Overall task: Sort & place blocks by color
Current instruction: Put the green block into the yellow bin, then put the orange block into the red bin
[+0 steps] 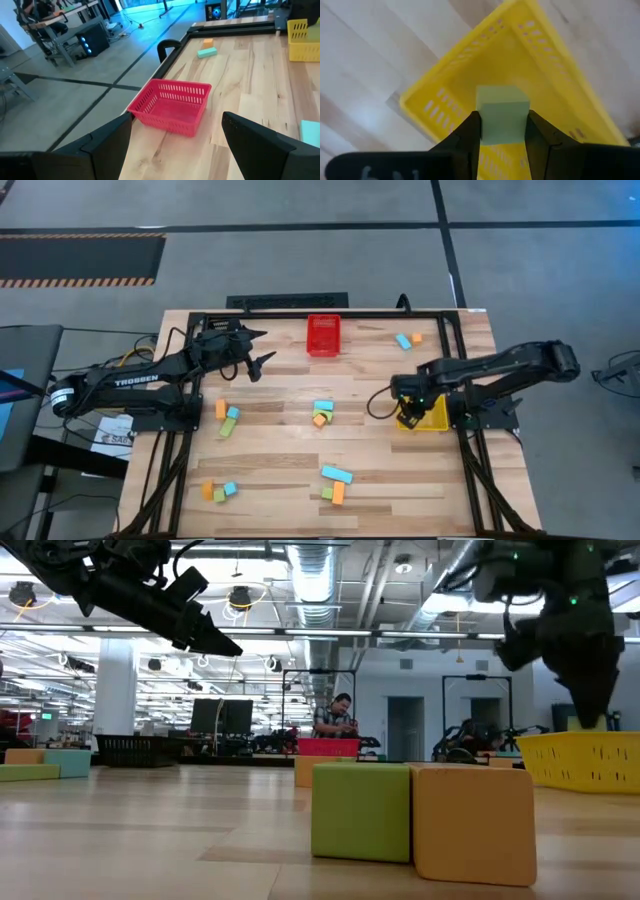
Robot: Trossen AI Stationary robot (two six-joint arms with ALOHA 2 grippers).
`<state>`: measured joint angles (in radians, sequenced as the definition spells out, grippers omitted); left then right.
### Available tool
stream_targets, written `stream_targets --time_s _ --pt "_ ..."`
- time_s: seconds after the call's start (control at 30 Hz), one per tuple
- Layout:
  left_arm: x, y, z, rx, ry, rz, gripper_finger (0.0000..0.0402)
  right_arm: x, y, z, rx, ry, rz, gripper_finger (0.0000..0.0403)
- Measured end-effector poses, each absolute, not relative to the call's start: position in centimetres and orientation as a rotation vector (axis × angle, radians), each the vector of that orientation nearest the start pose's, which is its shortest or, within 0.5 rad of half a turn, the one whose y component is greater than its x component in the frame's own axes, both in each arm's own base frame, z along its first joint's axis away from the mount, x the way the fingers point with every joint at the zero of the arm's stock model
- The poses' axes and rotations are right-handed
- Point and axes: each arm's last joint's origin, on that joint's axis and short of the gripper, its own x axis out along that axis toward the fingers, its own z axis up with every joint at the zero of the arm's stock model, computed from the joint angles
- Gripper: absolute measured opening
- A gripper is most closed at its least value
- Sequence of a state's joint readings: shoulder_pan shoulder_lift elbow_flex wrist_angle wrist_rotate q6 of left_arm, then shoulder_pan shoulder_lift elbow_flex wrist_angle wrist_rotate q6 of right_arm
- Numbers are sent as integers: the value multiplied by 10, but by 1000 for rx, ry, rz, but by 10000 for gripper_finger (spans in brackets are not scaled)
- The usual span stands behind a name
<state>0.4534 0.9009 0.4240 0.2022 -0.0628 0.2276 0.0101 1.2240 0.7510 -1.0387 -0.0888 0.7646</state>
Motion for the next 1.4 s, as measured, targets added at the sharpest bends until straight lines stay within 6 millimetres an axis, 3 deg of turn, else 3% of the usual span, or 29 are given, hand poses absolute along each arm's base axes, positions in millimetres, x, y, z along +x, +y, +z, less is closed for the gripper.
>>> stream_targets --time_s 0.23,0.7,0.9,1.13,1.4 --pt "174 87 225 164 329 479 303 174 0 181 684 1482 -570 131" --pt "174 86 225 159 326 462 303 173 -1 181 704 1493 -572 247" --pt "174 86 225 162 327 461 303 179 -1 199 692 1493 -518 246" --pt "174 86 225 148 323 461 303 196 -6 231 494 1358 -469 234" --pt "174 86 225 134 320 464 303 206 -38 247 411 1225 -487 218"
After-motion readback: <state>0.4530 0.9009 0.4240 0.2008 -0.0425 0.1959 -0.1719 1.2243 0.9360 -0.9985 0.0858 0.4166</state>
